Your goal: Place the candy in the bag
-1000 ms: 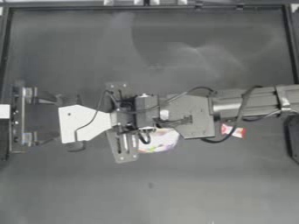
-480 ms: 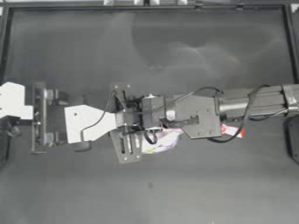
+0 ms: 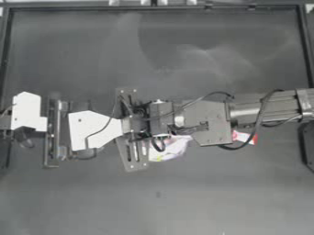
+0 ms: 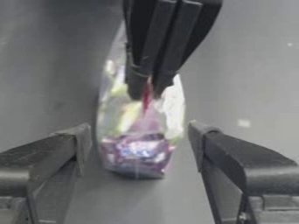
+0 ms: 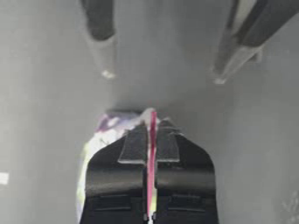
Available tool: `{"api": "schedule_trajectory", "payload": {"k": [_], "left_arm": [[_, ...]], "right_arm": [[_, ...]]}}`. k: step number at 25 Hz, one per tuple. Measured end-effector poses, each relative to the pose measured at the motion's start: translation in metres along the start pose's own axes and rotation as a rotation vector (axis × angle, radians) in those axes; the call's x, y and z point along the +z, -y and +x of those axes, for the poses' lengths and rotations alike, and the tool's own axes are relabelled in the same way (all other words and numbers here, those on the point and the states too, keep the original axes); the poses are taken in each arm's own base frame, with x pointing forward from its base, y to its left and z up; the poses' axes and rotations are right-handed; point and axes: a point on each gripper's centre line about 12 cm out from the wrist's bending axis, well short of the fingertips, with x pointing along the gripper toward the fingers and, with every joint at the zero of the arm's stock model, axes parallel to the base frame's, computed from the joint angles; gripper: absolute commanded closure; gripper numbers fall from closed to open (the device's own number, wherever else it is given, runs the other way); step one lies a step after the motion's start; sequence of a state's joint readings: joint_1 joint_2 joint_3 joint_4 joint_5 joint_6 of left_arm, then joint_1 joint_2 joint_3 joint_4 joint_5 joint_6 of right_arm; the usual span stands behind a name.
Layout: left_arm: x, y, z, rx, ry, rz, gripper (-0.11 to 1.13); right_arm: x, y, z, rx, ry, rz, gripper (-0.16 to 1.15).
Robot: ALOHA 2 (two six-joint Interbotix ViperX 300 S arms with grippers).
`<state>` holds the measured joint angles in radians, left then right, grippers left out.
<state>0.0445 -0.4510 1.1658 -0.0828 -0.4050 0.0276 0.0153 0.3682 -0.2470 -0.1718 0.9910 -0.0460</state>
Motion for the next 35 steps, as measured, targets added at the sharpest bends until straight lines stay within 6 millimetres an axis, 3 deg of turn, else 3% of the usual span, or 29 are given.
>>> {"api": "schedule_trajectory", "payload": {"k": [10,16,35], "left_arm": [[-0.003,-0.001,0.02,0.02,-0.019,-0.036,0.06],[-0.003,0.0,0.022,0.022,-0.006,-0.043,0.17],[-0.005,0.001,0.026,0.019,-0.014,-0.042,0.19]], "right_arm": [[-0.002,0.003,0.001,-0.01,-0.004,0.001,0.93],[-0.002,0.004,0.002,-0.011,0.0,0.001,0.93],[0.0,0.005,0.002,-0.014,0.012,0.003,0.93]]}}
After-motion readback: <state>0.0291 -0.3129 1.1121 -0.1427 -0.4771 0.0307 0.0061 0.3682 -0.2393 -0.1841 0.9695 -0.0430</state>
